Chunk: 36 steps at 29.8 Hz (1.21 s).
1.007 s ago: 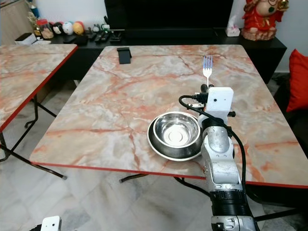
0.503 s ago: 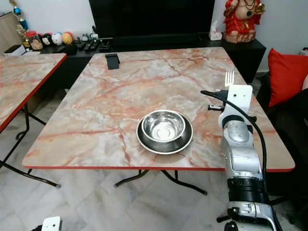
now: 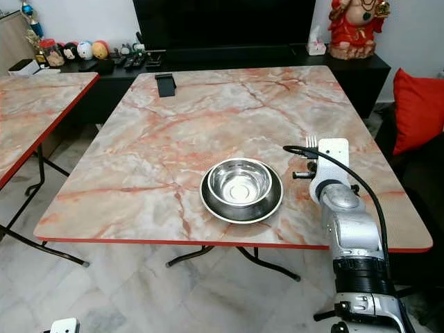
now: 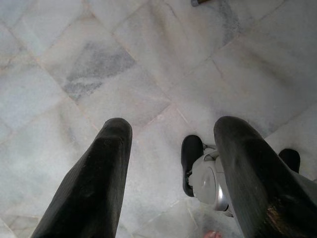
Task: Setting the table
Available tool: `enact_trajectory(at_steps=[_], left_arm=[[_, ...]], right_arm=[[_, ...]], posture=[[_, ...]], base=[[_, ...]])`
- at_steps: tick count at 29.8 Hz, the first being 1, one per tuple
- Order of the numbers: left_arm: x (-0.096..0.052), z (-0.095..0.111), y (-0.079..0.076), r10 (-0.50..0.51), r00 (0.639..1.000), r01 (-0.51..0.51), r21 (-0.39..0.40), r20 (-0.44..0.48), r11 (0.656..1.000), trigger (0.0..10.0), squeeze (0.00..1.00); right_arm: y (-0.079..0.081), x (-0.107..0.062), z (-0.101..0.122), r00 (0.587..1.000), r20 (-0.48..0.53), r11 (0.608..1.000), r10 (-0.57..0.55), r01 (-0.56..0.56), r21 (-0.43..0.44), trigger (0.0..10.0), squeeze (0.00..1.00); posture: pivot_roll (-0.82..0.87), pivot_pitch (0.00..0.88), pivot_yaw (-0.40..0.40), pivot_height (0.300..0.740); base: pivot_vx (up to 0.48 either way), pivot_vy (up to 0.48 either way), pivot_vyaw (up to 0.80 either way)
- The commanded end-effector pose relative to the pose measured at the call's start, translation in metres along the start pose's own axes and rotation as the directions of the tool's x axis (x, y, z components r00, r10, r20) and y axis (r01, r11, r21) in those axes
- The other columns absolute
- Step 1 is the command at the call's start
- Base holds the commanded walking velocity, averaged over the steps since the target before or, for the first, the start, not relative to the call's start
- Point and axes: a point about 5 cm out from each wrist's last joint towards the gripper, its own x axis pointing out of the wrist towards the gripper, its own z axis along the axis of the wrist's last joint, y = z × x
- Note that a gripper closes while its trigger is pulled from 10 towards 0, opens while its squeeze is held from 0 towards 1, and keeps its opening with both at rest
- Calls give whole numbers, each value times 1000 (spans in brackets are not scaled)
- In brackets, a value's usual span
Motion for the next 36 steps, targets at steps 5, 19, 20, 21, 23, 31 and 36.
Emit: enact_trajectory(at_steps=[5,19,20,21,23,31,36], left_arm=[[-5,-19,-1,16,998,-17,-21,-56,1000,10000,0],[-10,-42,-26,-20,997,19,-20,-71,1000,10000,0],[-12,-45,-24,-19,997,18,-21,-72,1000,10000,0],[-16,-51,-20,-17,997,16,-25,-72,1000,10000,0],[-25,-60,-7,-9,997,7,-33,-72,999,10000,0],[-33,-52,32,20,998,-22,-42,-53,999,10000,0],[-27,-39,34,22,999,-24,-39,-38,999,10000,0]], right_arm=[[14,-1,-26,992,-107,995,62,-52,89,10000,0],[16,-1,-41,988,-143,996,61,-52,66,10000,0],[16,-1,-41,988,-145,997,60,-51,62,10000,0],[16,-1,-42,988,-146,997,59,-50,64,10000,0],[17,-1,-44,988,-142,996,60,-50,74,10000,0],[25,2,-47,990,-103,995,100,-98,31,10000,0],[24,5,-50,991,-105,997,81,-80,10,10000,0]], posture=[[-121,0,73,740],[-123,0,71,740],[-123,0,72,740],[-120,0,71,740],[-118,0,70,740],[-110,0,68,740],[-108,0,69,740]], base=[[0,0,0],[0,0,0],[0,0,0],[0,0,0],[0,0,0],[0,0,0],[0,0,0]])
